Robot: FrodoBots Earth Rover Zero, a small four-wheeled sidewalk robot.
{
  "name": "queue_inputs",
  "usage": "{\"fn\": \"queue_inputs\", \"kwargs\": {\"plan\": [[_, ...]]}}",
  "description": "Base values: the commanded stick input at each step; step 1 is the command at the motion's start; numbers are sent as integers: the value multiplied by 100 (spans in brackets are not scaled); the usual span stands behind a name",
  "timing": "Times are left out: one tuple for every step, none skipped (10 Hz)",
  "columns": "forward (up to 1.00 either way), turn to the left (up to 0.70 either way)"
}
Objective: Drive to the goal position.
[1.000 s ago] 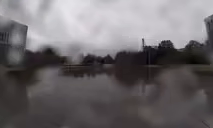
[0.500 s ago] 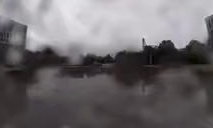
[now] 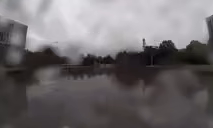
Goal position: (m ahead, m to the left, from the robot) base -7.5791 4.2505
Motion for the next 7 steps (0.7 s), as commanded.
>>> {"fn": "queue_inputs", "kwargs": {"plan": [[100,0],[100,0],[100,0],[100,0],[100,0],[100,0],[100,0]]}}
